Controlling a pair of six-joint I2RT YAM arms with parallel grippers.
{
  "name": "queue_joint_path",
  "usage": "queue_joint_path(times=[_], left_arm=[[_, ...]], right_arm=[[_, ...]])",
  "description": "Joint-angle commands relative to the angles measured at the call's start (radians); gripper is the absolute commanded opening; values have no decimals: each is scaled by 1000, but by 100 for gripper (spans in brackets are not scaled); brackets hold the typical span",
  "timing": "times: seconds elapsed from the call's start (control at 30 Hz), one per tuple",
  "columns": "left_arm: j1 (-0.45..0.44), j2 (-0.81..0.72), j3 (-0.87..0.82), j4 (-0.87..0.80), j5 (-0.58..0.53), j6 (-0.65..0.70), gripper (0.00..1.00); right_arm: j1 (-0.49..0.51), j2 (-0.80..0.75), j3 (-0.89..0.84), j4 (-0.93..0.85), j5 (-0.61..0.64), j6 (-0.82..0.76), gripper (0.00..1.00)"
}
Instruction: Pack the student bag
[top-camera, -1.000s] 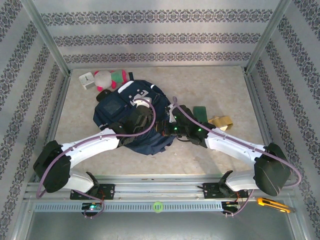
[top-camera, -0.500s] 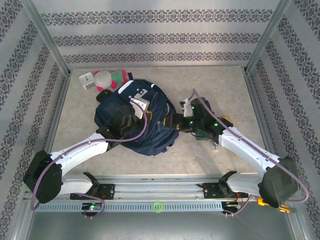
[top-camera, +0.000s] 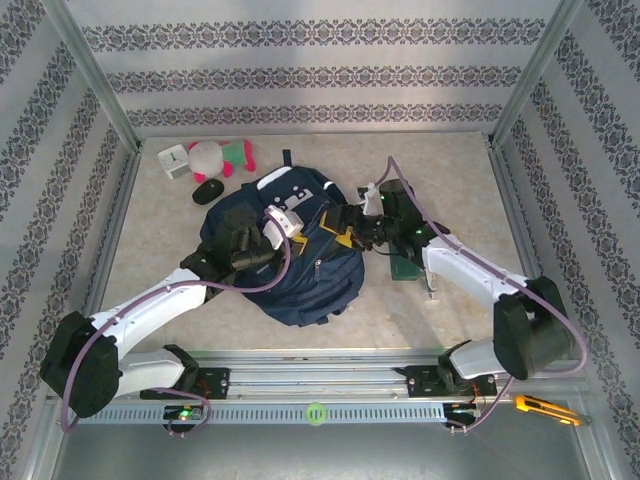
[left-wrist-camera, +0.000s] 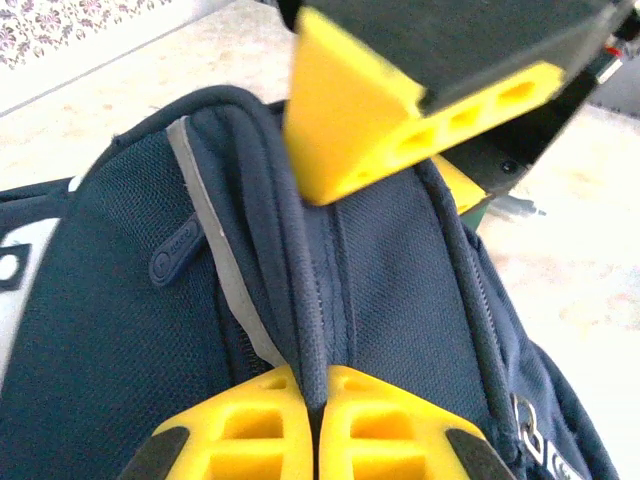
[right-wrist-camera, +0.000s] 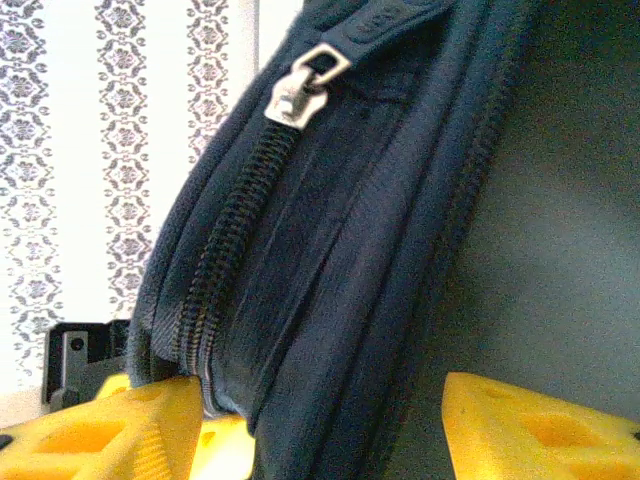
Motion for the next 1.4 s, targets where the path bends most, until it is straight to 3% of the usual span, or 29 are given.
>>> queue_joint_path(times=[0.0, 0.1, 0.17, 0.43, 0.47, 0.53, 0.63, 0.9, 0.97, 1.13, 1.37], left_arm=[[3, -51, 36, 28, 121, 127, 0], [17, -49, 50, -15, 63, 156, 0], [44, -38, 67, -42, 20, 163, 0], [128, 27, 143, -128, -9, 202, 0], [129, 27, 154, -140, -7, 188, 3], [129, 19, 175, -191, 14, 146, 20], [129, -27, 210, -303, 23, -10, 38], [113, -293, 125, -547, -67, -678, 50], [91, -350, 73, -565, -81, -782, 51], [-18, -402, -4, -548, -151, -897, 52], [-156, -241, -31, -420, -169, -916, 50]], right_arm=[[24, 47, 61, 158, -51, 75, 55], [31, 45, 35, 166, -4, 96, 9], [41, 5, -16, 189, 64, 122, 0], [162, -160, -168, 279, 365, 187, 0], [178, -167, -176, 294, 397, 190, 0], [197, -166, -179, 314, 438, 192, 0], [213, -145, -158, 338, 461, 193, 0], [257, -123, -108, 339, 551, 183, 0], [260, -119, -103, 340, 549, 182, 0], [268, -108, -94, 341, 545, 176, 0], [276, -94, -84, 340, 531, 169, 0]])
